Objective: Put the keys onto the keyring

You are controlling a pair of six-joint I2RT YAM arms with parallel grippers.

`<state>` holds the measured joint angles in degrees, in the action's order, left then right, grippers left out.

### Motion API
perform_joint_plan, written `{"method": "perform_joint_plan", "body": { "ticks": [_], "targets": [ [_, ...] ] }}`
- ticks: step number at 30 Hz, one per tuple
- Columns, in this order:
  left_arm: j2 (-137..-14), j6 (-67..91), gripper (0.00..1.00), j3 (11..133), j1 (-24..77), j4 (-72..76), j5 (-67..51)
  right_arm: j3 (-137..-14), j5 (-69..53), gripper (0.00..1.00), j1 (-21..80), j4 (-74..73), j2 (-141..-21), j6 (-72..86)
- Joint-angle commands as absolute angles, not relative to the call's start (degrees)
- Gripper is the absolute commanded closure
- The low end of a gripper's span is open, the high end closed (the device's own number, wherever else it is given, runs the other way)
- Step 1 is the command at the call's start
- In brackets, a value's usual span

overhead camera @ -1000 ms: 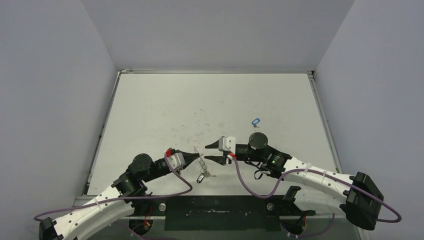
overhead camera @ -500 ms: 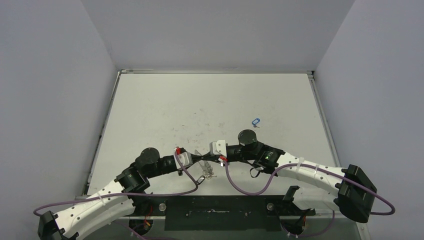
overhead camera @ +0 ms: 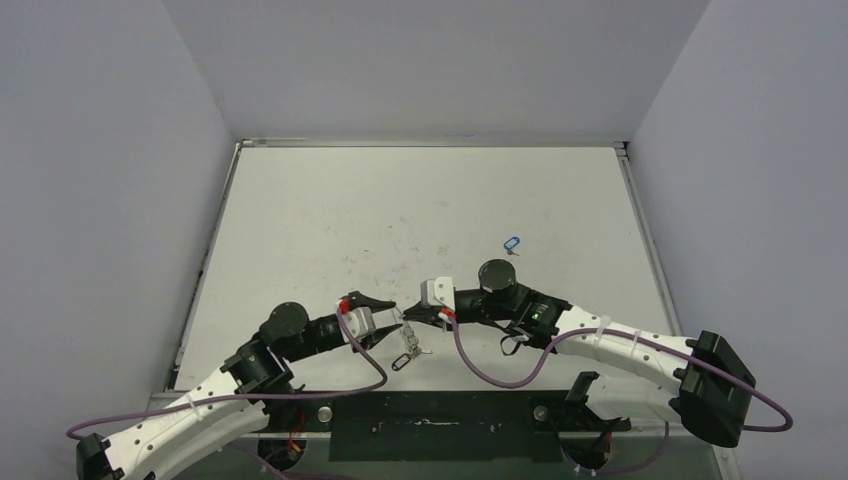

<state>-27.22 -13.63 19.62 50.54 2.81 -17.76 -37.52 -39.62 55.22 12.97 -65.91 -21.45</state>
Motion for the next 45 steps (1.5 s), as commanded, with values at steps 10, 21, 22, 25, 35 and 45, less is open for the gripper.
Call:
{"method": "perform_joint_plan", "body": {
  "ticks": [10, 21, 22, 25, 35, 45],
  "targets": [
    [-29.2, -11.9, 0.63, 18.6, 50.6, 10.6, -19.6, -39.2, -41.9, 1.0, 55.4, 20.3, -65.2, -16.6],
    [-30.4, -12.3, 1.0, 18.4, 50.6, 11.6, -20.2, -39.5, -42.1, 1.0, 55.4, 20.2, -65.1, -16.3],
    [-30.3, -12.4, 1.0, 18.3, 50.6, 11.4, -20.2, -39.5, -41.7, 1.0, 55.4, 20.2, -65.1, -16.1],
    [-29.7, -12.2, 1.0, 18.0, 50.6, 11.3, -20.1, -39.4, -40.9, 0.99, 55.3, 20.7, -64.9, -15.6],
    [-26.1, -10.0, 1.0, 14.8, 50.6, 13.5, -19.2, -31.3, -32.6, 0.15, 53.6, 42.4, -61.7, -1.1],
    [-22.2, -8.6, 1.0, 13.0, 50.6, 13.9, -17.7, -33.8, -14.5, 0.0, 51.4, 32.8, -59.2, 10.4]
  ]
}}
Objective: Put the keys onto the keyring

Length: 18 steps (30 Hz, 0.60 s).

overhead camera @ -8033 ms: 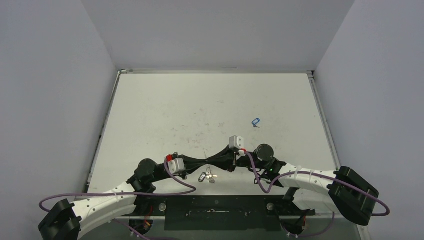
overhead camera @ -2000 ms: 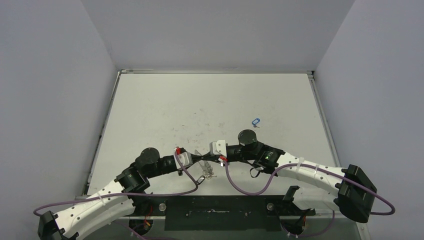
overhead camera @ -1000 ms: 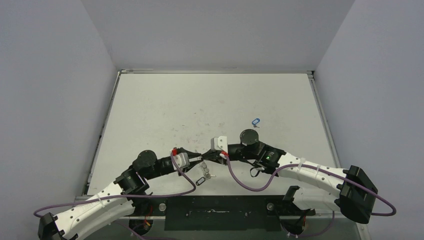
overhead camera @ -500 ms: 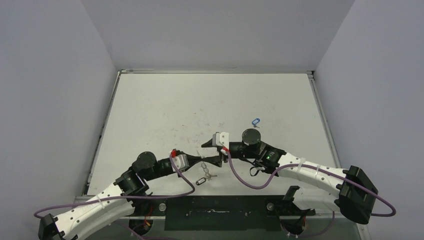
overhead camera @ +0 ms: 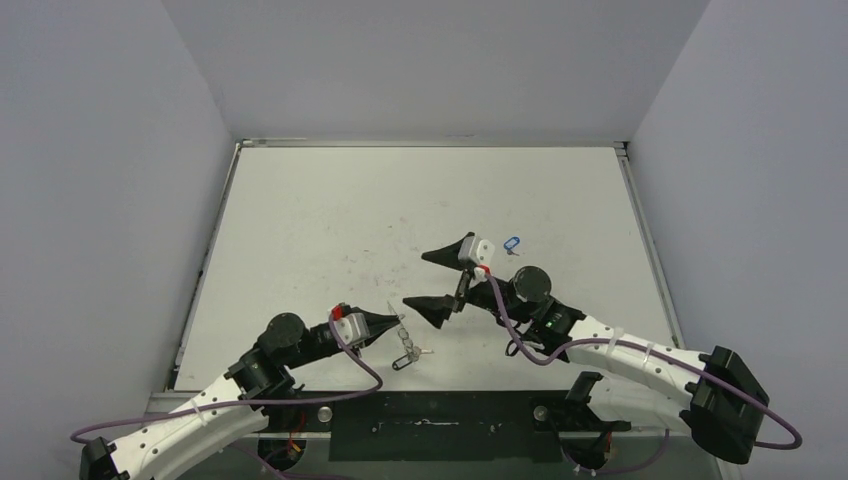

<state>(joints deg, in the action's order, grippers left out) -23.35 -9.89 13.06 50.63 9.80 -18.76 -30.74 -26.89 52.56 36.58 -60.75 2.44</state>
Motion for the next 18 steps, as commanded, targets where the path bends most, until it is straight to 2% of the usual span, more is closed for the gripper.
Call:
{"method": "perform_joint_plan", "body": {
  "ticks": [1, 4, 7, 11, 18],
  "targets": [
    [-22.1, -8.5, 1.0, 12.9, 50.6, 14.0, -17.7, -34.9, -10.2, 0.0, 51.1, 29.5, -59.1, 11.9],
    [-22.0, -8.3, 1.0, 12.8, 50.6, 14.1, -17.5, -38.6, 1.1, 0.0, 49.4, 17.7, -59.2, 16.9],
    [-22.1, -8.2, 1.0, 12.6, 50.6, 14.4, -17.4, -41.5, 3.4, 0.0, 45.2, 9.2, -61.0, 19.4],
    [-22.2, -8.1, 1.0, 12.4, 50.7, 14.9, -17.4, -43.4, -0.5, 0.0, 35.0, 1.7, -65.3, 25.2],
    [-21.9, -7.9, 1.0, 12.2, 50.6, 14.9, -17.4, -43.0, -4.1, 0.01, 20.3, -2.7, -74.4, 31.4]
  ]
}}
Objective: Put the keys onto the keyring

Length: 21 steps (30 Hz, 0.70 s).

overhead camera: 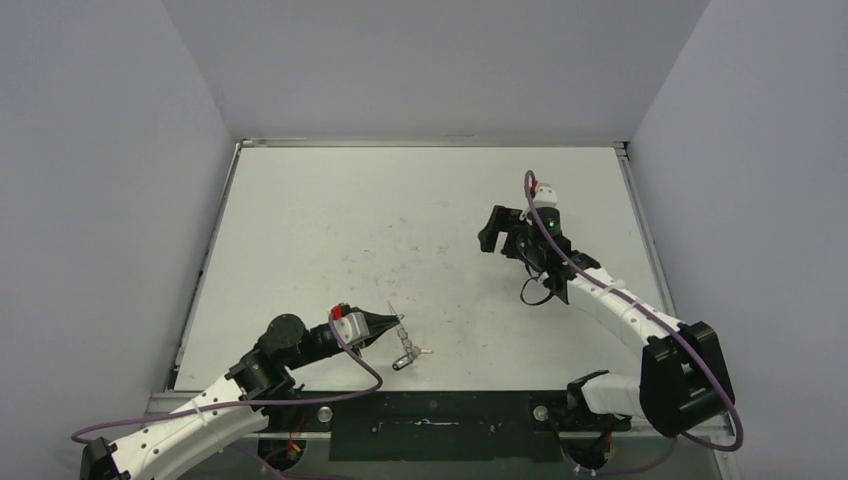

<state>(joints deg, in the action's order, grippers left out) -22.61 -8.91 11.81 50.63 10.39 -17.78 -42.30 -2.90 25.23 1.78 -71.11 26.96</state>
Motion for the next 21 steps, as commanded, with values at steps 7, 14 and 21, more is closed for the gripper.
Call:
{"method": "perform_joint_plan", "body": {
  "ticks": [7, 14, 21],
  "targets": [
    [-21.7, -7.8, 1.0, 11.9, 50.6, 14.7, -17.4, -46.7, -12.6, 0.18, 10.3, -3.1, -86.3, 28.8],
    [-21.9, -7.8, 1.0, 12.1, 50.6, 14.3, -17.5, -52.2, -25.4, 0.51, 5.8, 3.0, -99.7, 31.7],
    [-20.6, -8.1, 1.0, 12.5, 50.6, 12.5, -17.2, -56.0, -23.4, 0.55, 5.7, 0.8, -103.4, 29.9]
  ]
}}
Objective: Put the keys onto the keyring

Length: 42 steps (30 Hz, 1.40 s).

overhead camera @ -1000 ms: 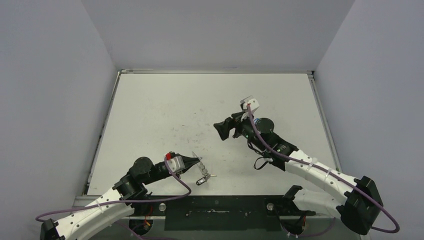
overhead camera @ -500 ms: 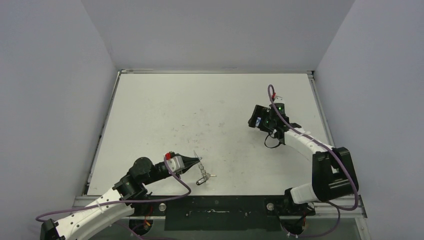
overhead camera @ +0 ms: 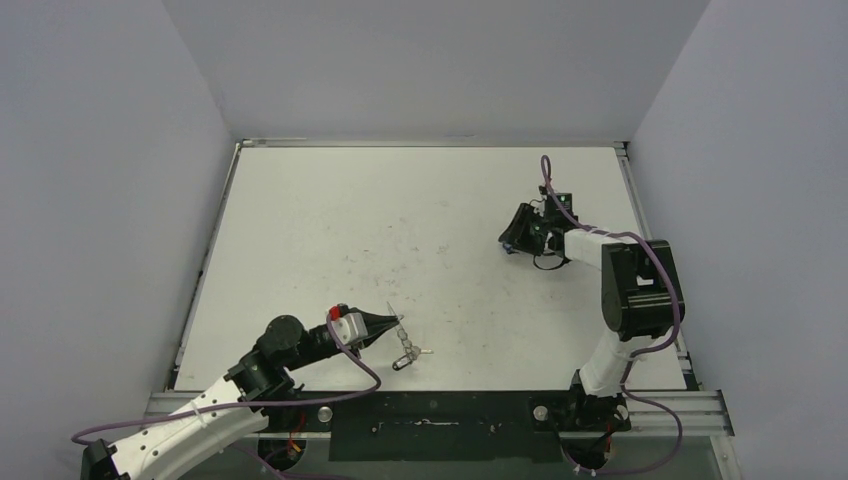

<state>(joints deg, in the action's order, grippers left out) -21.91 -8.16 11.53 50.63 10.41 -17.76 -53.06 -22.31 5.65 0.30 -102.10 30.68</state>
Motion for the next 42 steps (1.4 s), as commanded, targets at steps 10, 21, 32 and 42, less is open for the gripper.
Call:
{"method": "perform_joint_plan", "body": {
  "ticks": [10, 21, 32, 42],
  "targets": [
    [-19.5, -8.5, 1.0, 12.7, 50.6, 11.1, -16.8, -54.9, -24.5, 0.8, 5.7, 1.0, -104.4, 30.0],
    [-19.5, -8.7, 1.0, 12.8, 50.7, 10.7, -16.7, -54.6, -25.3, 1.0, 5.8, -2.1, -100.6, 29.0],
    [-19.7, -8.7, 1.0, 12.9, 50.6, 10.7, -16.6, -53.7, -26.9, 1.0, 10.6, -7.8, -93.9, 23.9],
    [-20.8, -8.5, 1.0, 13.1, 50.6, 12.1, -17.2, -53.6, -30.5, 1.0, 19.0, -14.5, -81.4, 18.6]
  ]
}}
